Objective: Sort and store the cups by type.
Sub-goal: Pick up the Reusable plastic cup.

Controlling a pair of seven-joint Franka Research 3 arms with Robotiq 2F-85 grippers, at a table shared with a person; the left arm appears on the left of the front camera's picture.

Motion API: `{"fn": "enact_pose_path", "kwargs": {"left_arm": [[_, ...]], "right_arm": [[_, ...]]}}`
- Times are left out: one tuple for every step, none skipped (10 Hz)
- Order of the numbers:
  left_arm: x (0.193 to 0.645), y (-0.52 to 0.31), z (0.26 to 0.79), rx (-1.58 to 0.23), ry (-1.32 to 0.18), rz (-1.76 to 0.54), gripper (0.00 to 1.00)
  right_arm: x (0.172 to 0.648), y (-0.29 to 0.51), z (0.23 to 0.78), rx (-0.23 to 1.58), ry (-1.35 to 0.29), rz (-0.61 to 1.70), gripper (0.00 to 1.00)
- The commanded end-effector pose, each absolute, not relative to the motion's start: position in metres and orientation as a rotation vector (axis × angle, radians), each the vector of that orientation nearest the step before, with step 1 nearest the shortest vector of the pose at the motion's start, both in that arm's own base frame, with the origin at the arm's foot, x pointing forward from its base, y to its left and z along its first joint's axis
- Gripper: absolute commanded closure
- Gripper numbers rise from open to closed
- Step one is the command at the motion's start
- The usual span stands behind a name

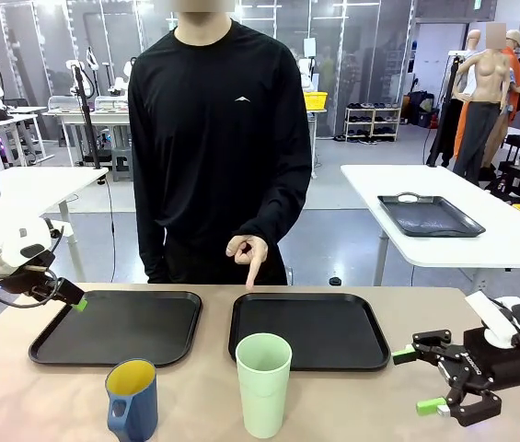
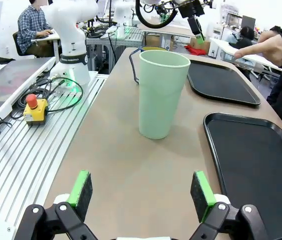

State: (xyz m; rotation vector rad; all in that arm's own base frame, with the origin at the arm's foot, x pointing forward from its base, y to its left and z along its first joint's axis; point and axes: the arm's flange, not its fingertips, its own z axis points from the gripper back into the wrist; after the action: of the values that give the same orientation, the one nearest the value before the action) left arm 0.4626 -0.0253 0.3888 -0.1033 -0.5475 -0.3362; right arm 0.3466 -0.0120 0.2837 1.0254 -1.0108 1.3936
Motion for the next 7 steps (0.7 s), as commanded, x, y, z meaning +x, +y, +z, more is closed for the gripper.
{"fn": "enact_pose_path", "kwargs": {"left_arm": [[0.463,-0.025,0.390,-0.101,-0.549,-0.337,0.00],[0.463,-0.025,0.390,-0.101,-0.549,-0.337,0.00],[0.463,-0.025,0.390,-0.101,-0.549,-0.337,0.00],[0.463,-0.025,0.390,-0.101,-0.549,-0.337,0.00],[0.463,-0.025,0.390,-0.101,-0.549,-0.337,0.00],[0.463,-0.025,0.390,-0.101,-0.549,-0.337,0.00],[0.463,-0.025,0.390,-0.101,-0.549,-0.337,0.00]], "right_arm": [[0.347,-0.011,0.283,1.026,-1.011,1.395,0.00],[0.356,0.003,0.277,1.073,-1.015,1.394,0.00],[0.362,0.016,0.274,1.103,-1.018,1.402,0.00],[0.367,0.030,0.271,1.119,-1.024,1.401,0.00],[0.370,0.041,0.269,1.131,-1.014,1.413,0.00],[0.374,0.054,0.266,1.125,-1.010,1.414,0.00],[0.377,0.068,0.264,1.137,-1.003,1.419,0.00]]}}
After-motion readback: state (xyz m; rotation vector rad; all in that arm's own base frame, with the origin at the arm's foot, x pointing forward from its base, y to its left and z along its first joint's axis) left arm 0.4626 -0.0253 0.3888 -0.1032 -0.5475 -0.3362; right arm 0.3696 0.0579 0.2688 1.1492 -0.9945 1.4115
